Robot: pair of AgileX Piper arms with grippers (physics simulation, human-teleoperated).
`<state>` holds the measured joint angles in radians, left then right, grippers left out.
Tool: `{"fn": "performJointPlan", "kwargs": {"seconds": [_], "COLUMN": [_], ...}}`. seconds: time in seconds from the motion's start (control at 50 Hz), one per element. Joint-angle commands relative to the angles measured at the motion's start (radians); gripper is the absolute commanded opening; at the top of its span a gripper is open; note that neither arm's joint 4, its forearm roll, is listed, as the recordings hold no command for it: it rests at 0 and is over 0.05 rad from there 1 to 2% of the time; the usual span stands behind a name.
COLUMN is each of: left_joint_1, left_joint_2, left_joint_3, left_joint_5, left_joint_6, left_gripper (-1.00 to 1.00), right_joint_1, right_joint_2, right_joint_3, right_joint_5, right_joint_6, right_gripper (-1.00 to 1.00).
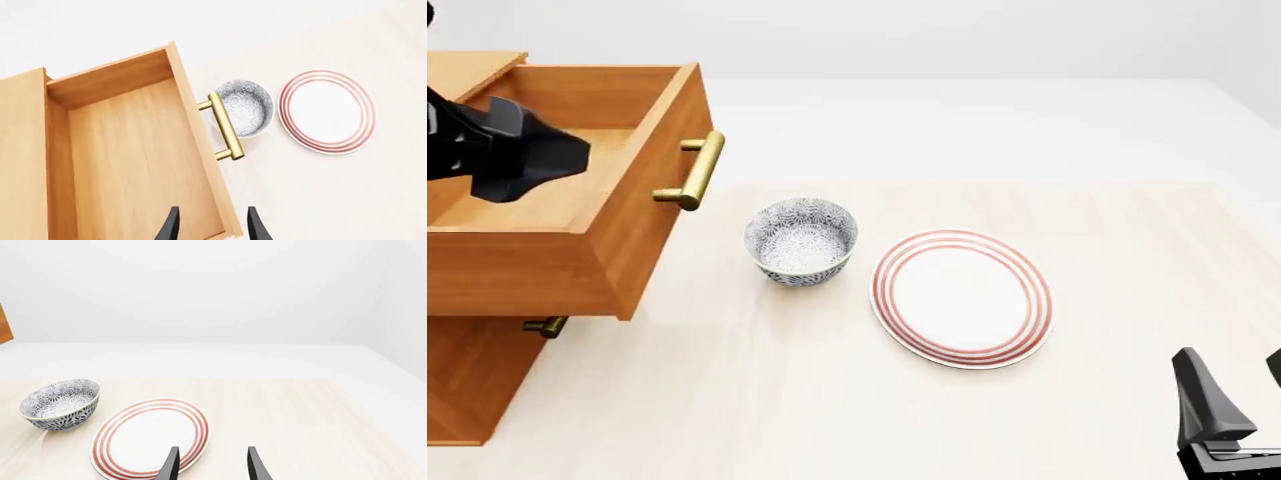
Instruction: Open the top drawer of the cabinet.
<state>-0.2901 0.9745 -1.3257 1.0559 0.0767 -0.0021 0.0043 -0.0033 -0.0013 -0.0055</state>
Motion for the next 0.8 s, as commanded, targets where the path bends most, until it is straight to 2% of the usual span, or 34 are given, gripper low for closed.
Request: {"fn": "performJointPlan", "kwargs": {"seconds": [0.02,0.48,0.8], "left_joint_1": [0.009,0.052,0.074], "left_joint_2": [-0.049,-0.153,-0.172], "left_joint_3": [0.006,0.048,0.018], "left_joint_5": [-0.006,-0.047,-0.058], "left_joint_6": [0.006,0.001,0.022], "left_gripper": [1.00,1.00,1.00], "right_joint_1": [0.000,0.000,0.000], "right_joint_2": [0.000,0.000,0.000], "right_joint_3": [0.000,0.000,0.000], "right_joint_5": [0.000,0.000,0.000], "right_joint_6": [0.000,0.000,0.000], "right_gripper": [1.00,1.00,1.00]}}
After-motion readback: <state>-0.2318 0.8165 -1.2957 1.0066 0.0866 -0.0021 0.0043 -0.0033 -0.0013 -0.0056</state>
